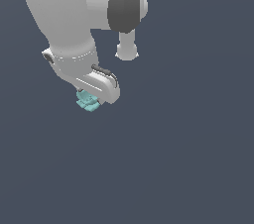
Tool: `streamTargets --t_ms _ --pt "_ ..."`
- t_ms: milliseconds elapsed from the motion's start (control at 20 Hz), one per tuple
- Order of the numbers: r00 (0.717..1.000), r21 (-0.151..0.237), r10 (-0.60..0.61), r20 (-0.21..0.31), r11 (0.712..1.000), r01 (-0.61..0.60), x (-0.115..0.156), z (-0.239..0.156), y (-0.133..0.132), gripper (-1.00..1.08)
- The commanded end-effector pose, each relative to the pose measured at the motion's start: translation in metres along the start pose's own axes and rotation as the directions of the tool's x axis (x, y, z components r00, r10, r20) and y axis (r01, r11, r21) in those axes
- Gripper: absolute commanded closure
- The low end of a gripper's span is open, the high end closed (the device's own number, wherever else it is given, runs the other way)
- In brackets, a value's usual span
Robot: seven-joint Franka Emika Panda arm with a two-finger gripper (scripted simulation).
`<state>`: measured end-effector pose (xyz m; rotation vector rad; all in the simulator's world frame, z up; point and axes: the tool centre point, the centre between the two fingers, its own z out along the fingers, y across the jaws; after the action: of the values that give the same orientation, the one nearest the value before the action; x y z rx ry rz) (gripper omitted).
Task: Pick up the object and move it to a goal position.
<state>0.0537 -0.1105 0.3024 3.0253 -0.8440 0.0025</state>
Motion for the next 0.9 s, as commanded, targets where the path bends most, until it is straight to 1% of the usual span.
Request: streamTargets --t_ms 0,400,850 --pt "1.000 -0.001 0.000 0.001 1.000 0.000 0.005 -0.023 0.001 1.08" --pt "1.000 0.000 -0.001 0.001 1.000 0.001 0.020 -0.078 0.002 1.08" --pt "1.000 0.000 -0.002 0.002 1.000 0.002 0.032 -0.121 0.003 1.08"
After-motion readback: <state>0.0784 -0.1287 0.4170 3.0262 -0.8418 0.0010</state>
